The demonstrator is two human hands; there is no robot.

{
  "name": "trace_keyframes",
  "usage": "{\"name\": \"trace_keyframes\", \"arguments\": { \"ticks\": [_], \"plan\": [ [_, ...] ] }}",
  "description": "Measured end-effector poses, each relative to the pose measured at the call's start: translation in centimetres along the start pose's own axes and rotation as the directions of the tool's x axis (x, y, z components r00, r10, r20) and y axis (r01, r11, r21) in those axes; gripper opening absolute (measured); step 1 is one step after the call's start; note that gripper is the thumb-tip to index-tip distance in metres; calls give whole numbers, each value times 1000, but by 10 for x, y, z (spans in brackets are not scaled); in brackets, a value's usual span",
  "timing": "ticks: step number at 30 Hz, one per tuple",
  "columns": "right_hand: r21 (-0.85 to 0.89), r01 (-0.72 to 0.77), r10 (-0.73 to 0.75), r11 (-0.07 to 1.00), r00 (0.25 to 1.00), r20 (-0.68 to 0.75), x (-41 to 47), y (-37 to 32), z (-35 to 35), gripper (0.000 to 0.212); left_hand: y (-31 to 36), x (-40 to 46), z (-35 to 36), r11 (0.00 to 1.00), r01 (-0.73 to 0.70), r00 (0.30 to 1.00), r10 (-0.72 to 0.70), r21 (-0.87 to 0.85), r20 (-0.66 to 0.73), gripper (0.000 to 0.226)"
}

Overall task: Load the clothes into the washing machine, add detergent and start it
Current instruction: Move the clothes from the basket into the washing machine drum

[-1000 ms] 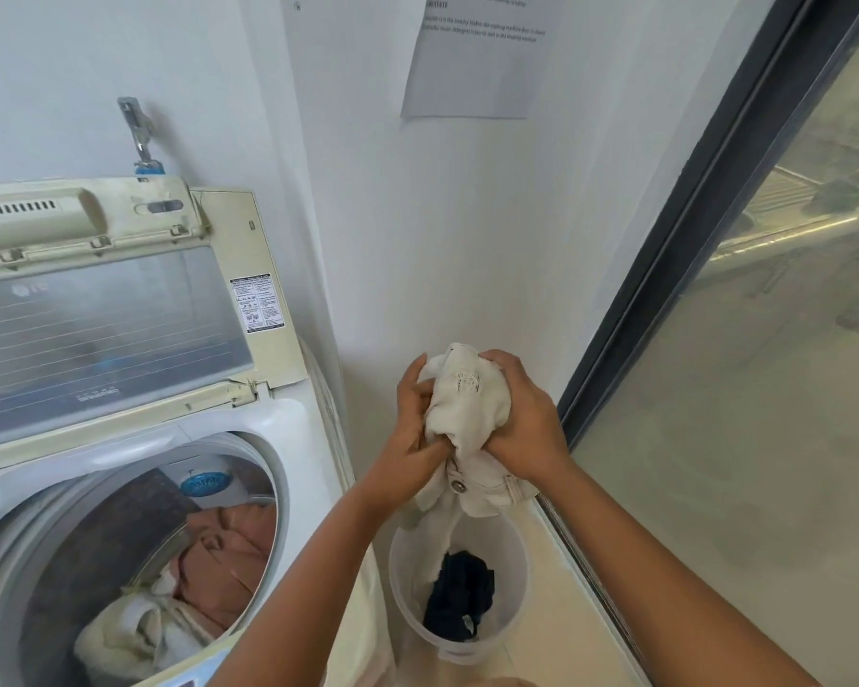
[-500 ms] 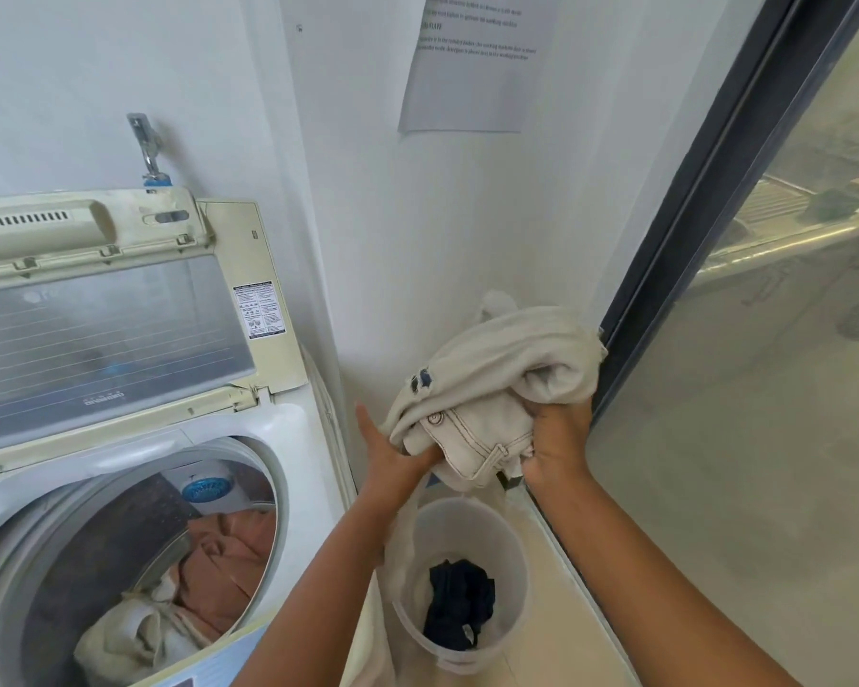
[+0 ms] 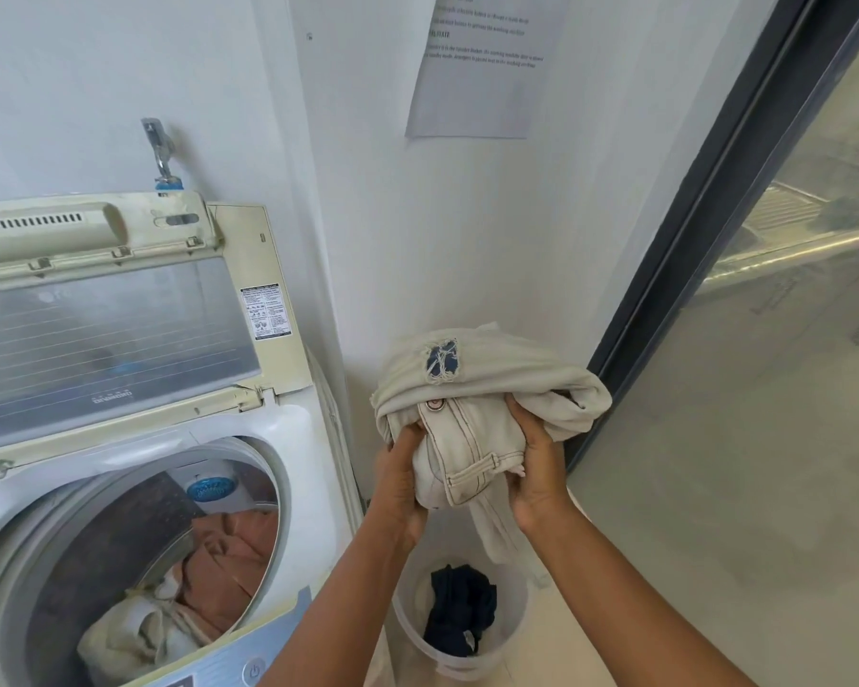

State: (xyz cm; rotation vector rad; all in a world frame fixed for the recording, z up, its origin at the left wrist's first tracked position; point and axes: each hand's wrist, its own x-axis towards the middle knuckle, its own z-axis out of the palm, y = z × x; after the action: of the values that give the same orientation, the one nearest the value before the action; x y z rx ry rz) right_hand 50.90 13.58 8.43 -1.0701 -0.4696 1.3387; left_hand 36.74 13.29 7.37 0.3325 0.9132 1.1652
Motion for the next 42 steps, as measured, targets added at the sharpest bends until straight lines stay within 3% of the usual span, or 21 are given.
{"name": "trace_keyframes", "arguments": {
  "ticks": [3,4,7,10,13,16,18,23,29,34,37,42],
  "plan": [
    [-128,17,-1,992,992,127,-5,-1,-8,41,10,-1,8,992,-124,991,124,4,41,33],
    [-164,18,6,986,990,142,-6,2,-15,46,14,-2,12,984,-180,981,179,5,68,28],
    [-237,24,-29,971,999,-19,-13,18,-41,98,21,-5,28,959,-280,957,276,39,94,27],
    [-191,-239,169,952,932,-321,-3,43,-69,95,27,-8,45,956,-292,953,288,25,96,41],
    [-220,-520,412,826,822,-394,7,54,-91,89,33,-10,62,966,-258,960,255,13,112,63],
    [-214,-561,482,800,812,-328,15,46,-92,95,34,-10,77,980,-195,974,197,-28,112,48],
    [-68,-524,495,849,834,-243,22,41,-90,103,34,-11,85,984,-166,979,172,-61,107,30],
    [207,-273,297,939,951,-90,37,10,-96,91,38,-3,77,976,-212,975,215,-51,55,37],
    [260,-148,149,954,989,15,66,-29,-98,90,31,2,47,978,-196,979,199,70,-39,31],
    [179,-174,139,968,972,190,72,-45,-76,101,18,-3,22,896,-298,937,340,330,-77,28],
    [104,-235,212,966,957,200,69,-31,-70,98,13,-13,13,824,-337,908,413,456,-75,34],
    [160,-334,293,929,927,233,55,-1,-60,110,20,-31,-17,763,-350,883,462,543,-80,43]
  ]
}}
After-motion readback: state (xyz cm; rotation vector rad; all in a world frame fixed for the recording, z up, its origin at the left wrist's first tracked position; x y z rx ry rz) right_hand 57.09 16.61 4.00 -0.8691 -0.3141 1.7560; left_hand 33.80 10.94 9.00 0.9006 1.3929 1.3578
